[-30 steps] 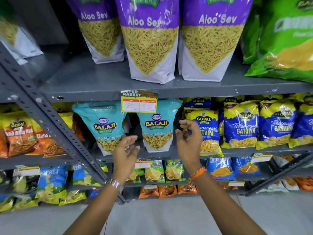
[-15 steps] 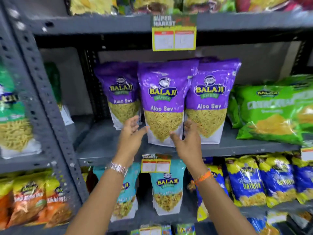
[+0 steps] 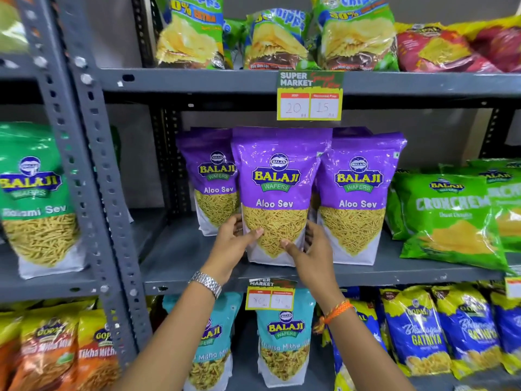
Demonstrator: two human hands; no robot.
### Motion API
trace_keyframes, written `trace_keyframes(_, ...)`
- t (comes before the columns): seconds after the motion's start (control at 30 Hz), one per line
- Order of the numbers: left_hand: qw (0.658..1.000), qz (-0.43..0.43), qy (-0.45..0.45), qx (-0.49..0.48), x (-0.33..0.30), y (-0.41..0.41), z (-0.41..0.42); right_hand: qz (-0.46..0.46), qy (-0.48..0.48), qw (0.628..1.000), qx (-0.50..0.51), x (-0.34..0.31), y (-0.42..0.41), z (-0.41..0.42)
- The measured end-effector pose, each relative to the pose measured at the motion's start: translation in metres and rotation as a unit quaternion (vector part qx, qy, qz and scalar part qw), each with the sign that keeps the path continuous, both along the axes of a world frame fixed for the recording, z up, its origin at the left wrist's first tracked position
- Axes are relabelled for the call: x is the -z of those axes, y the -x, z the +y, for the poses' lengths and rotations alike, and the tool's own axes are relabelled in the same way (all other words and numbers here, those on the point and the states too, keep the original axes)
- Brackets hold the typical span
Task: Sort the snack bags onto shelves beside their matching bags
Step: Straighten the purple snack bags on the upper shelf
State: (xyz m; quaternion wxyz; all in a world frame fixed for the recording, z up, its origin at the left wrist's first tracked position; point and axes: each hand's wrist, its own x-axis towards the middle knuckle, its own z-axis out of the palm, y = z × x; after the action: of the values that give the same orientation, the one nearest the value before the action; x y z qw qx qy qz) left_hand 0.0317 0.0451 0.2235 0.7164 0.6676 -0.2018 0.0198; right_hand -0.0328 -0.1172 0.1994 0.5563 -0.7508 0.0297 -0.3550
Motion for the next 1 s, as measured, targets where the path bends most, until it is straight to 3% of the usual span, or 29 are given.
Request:
trace_keyframes(0.33, 0.993, -0.03, 0.03, -0.107, 0.009, 0.007, 0.069, 0.047, 0.012, 0.991, -0.129, 0.0, -0.04, 0.048)
trace_keyframes(1.0, 0.988, -0.043, -0.034, -0.146, 0.023, 0.0, 0.089, 0.079, 0.032, 0.985, -0.153, -0.008, -0.049, 0.061)
